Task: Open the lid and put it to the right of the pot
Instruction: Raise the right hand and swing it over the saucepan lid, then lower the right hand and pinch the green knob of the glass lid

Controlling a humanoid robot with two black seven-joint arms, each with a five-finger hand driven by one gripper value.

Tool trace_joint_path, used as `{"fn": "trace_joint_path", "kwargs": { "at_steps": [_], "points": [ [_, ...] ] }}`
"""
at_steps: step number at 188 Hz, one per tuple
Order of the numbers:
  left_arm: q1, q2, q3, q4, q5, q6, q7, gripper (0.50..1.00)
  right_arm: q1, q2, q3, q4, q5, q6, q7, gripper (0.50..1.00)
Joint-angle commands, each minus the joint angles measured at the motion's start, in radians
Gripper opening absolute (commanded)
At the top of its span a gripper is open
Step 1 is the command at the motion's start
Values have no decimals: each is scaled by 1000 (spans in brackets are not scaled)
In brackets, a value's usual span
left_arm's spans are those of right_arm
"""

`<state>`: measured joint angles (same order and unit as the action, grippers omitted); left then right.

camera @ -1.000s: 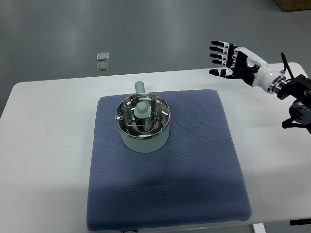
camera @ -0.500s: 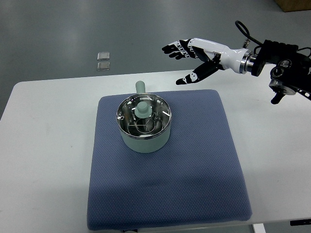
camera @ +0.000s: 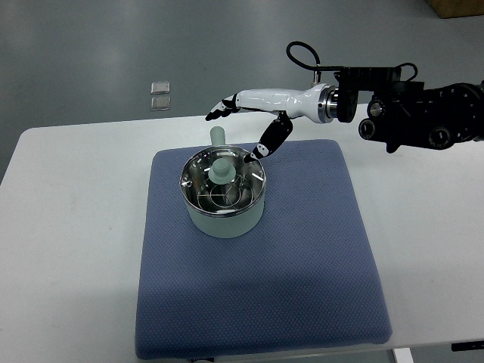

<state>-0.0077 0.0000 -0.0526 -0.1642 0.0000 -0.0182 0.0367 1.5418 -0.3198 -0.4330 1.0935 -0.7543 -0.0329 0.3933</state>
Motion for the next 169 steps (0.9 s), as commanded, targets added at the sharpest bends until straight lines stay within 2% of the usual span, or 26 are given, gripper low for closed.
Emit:
{"fn": "trace_joint_path", "kwargs": {
  "at_steps": [1, 18, 19, 24, 32, 37, 109, 169],
  "points": [
    [0, 0, -1, 0, 0, 0, 0, 1000, 27, 36, -58, 9, -8, -35, -7, 848],
    [0, 0, 0, 0, 0, 0, 0, 1000, 41, 50, -87, 9, -22, -56, -7, 846],
    [0, 0, 0, 0, 0, 0, 0, 1000, 60, 70, -116, 9, -40, -85, -8, 840],
    [0, 0, 0, 0, 0, 0, 0, 1000, 66, 77, -128, 9, -50, -101, -11, 838],
    [0, 0, 0, 0, 0, 0, 0, 1000, 66, 77, -128, 9, -50, -101, -11, 838],
    [0, 0, 0, 0, 0, 0, 0, 1000, 80, 94, -147, 9, -53, -116, -30, 834],
    [0, 0, 0, 0, 0, 0, 0, 1000, 152, 156, -227, 11, -77, -133, -44, 795],
    [0, 0, 0, 0, 0, 0, 0, 1000, 152, 195, -236, 11, -125, -137, -45, 731]
  ]
}}
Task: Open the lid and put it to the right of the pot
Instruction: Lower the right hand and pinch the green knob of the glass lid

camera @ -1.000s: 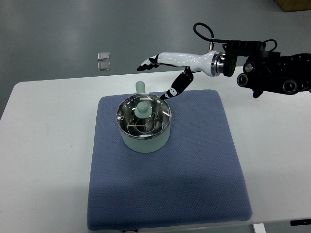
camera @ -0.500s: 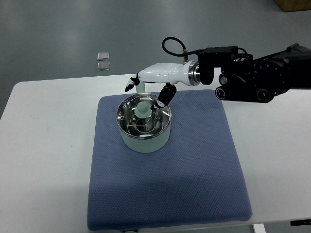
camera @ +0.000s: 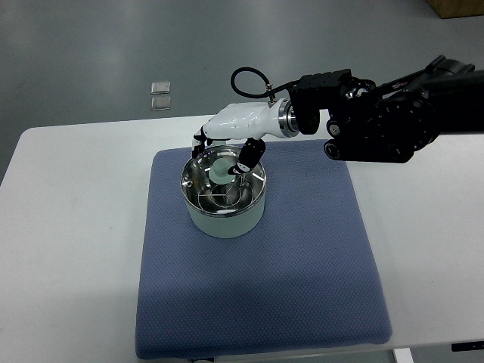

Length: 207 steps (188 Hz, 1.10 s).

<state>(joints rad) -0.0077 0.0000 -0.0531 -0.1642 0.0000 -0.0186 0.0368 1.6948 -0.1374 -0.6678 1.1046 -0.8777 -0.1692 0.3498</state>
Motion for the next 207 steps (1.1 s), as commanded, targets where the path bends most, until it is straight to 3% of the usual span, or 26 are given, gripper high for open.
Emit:
{"fn": "trace_joint_path", "kwargs": {
  "at_steps": [1, 37, 180, 207],
  "points": [
    [0, 0, 1, 0, 0, 0, 0, 1000, -1, 13, -1, 0, -1, -1, -2, 731],
    [0, 0, -1, 0, 0, 0, 0, 1000, -3, 25, -12, -12, -6, -4, -34, 729],
    [0, 0, 1, 0, 0, 0, 0, 1000, -15, 27, -27, -19, -41, -1, -49, 709],
    [0, 0, -1, 0, 0, 0, 0, 1000, -15, 27, -29, -20, -47, -1, -51, 686]
  ]
}}
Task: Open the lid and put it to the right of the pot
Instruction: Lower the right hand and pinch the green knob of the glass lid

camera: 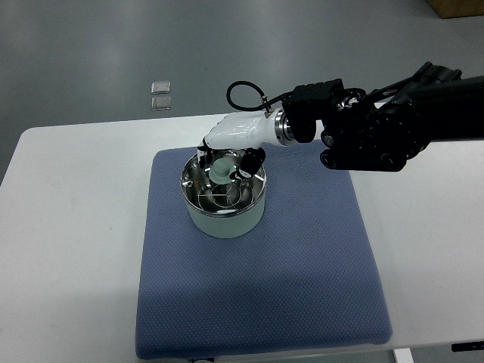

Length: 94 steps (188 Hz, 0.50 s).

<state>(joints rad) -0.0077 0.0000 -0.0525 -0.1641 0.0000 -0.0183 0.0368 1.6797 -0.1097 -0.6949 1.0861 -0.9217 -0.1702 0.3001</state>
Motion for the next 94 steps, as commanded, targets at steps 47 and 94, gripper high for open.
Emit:
{"fn": "trace_joint_path", "kwargs": {
  "at_steps": [47, 94],
  "points": [
    [0, 0, 0, 0, 0, 0, 0, 1000, 0, -1, -2, -8, -9, 0, -1, 625],
    [0, 0, 0, 0, 0, 0, 0, 1000, 0, -1, -2, -8, -9, 5, -1, 566]
  ]
}}
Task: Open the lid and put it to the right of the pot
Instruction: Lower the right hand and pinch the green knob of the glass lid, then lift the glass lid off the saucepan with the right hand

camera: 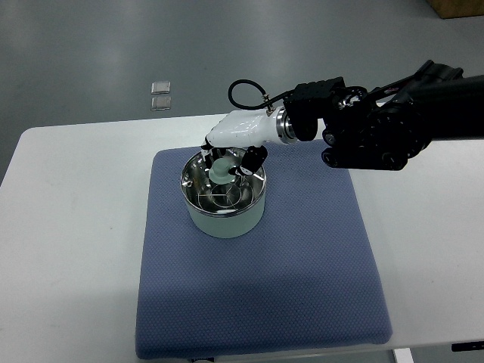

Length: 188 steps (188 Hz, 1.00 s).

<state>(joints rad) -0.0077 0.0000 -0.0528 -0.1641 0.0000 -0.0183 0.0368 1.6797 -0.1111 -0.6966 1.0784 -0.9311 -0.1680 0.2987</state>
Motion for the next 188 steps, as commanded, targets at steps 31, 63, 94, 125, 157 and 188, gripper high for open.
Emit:
{"fn": "trace_joint_path", "kwargs": {
  "at_steps": [31, 63, 94, 125, 157, 188],
  "points": [
    [0, 0, -1, 0, 0, 0, 0, 1000, 0, 1, -1, 0, 0, 4, 0, 500],
    [0, 0, 1, 0, 0, 0, 0, 1000, 3, -2, 0, 1, -2, 4, 2, 500],
    [0, 0, 1, 0, 0, 0, 0, 1000, 20, -30, 3, 21, -5, -1, 13, 500],
    [0, 0, 1, 0, 0, 0, 0, 1000, 75, -82, 9, 49, -3, 2, 14, 500],
    [0, 0, -1, 0, 0, 0, 0, 1000, 100, -157, 8, 84, -3, 7, 17, 500],
    [0, 0, -1, 0, 0, 0, 0, 1000, 95, -289, 3, 126, -46, 10, 19, 500]
  ]
}}
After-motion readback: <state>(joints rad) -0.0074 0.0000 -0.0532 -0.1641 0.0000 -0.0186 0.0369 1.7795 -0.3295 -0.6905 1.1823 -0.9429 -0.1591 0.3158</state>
